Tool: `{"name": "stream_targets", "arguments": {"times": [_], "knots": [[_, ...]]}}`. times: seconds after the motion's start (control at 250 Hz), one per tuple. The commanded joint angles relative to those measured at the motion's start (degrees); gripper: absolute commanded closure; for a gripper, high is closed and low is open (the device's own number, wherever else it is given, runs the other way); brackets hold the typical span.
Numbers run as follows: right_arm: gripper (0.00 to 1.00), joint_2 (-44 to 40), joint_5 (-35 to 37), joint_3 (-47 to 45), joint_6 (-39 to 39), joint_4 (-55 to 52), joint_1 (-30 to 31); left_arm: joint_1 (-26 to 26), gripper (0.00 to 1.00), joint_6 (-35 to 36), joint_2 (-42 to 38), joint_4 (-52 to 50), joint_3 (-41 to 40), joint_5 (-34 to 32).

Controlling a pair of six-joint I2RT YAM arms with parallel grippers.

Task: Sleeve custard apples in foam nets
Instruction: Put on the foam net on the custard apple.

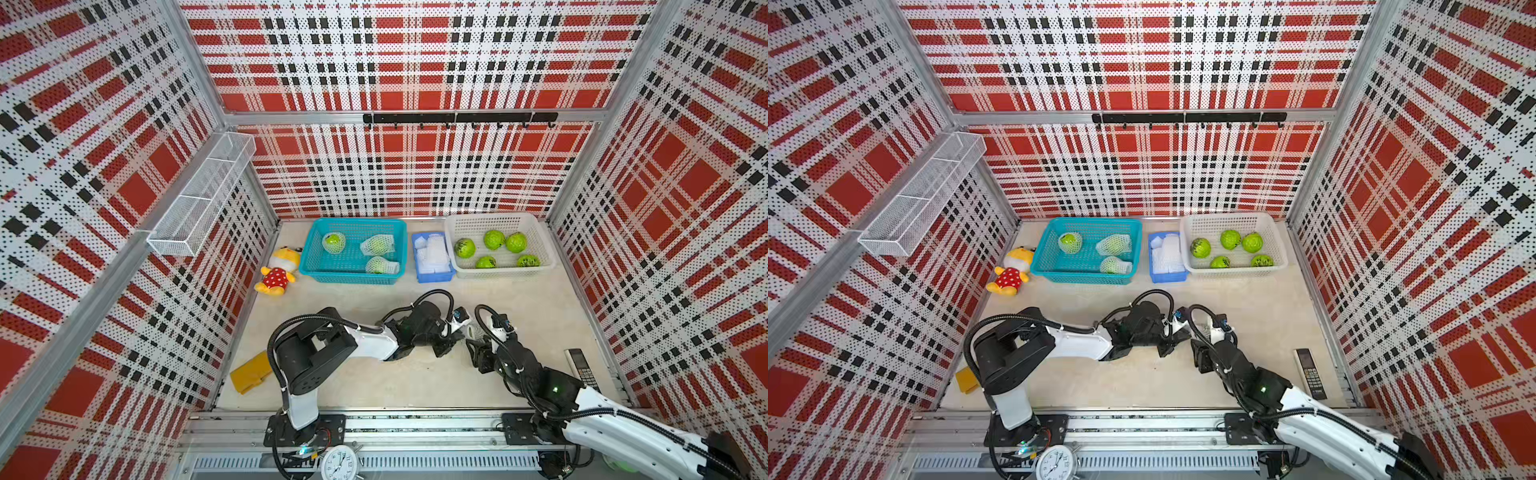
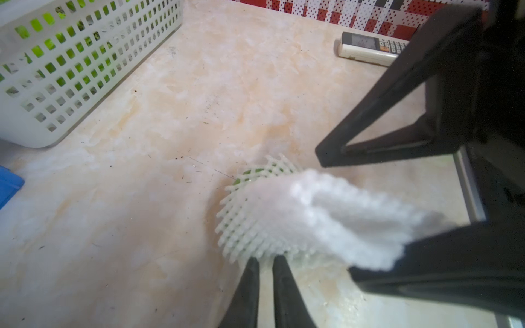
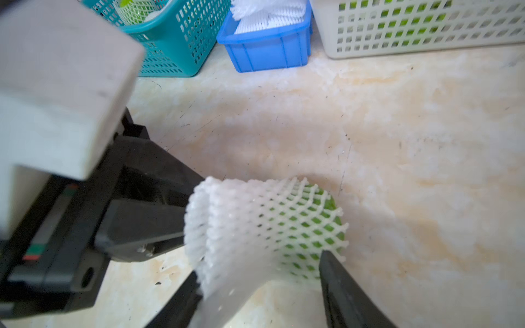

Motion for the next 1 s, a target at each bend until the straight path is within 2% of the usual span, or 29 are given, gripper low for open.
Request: {"name": "stream_targets", "arguments": {"times": [0.0,0.16,0.272,0.392,0.464,0.524,0.772,0.996], "knots": [[0.34,-3.3,2.5,4.3,0.6,-2.3,0.0,0.2,0.85,-0.2,1.0,1.0,1.6,-0.4],[0.32,-5.6,2.7,8.8,2.7,-7.5,-2.2,0.2,0.85,-0.3,1.2,1.1,1.9,-0.3],[0.36,-4.7,0.3,11.9,7.9,-13.5,-7.8,0.2,0.84,-0.4,1.3,1.0,2.1,-0.4],[0.42,-1.4,-10.4,12.8,13.9,-18.1,-19.1,0.2,0.84,-0.5,1.3,1.0,2.0,-0.5],[0.43,0.6,-20.2,11.1,15.7,-17.2,-25.9,0.1,0.84,-0.6,1.3,1.0,2.1,-0.6],[0.43,1.6,-26.1,9.4,16.7,-15.0,-29.3,0.2,0.84,-0.7,1.3,1.0,2.1,-0.5],[0.38,6.4,-34.1,5.3,20.5,-7.1,-30.3,0.1,0.84,-0.7,1.3,1.0,2.4,-0.5],[0.36,10.2,-36.5,1.1,23.3,1.8,-31.1,0.2,0.84,-0.9,1.5,1.0,2.5,-0.3]]}}
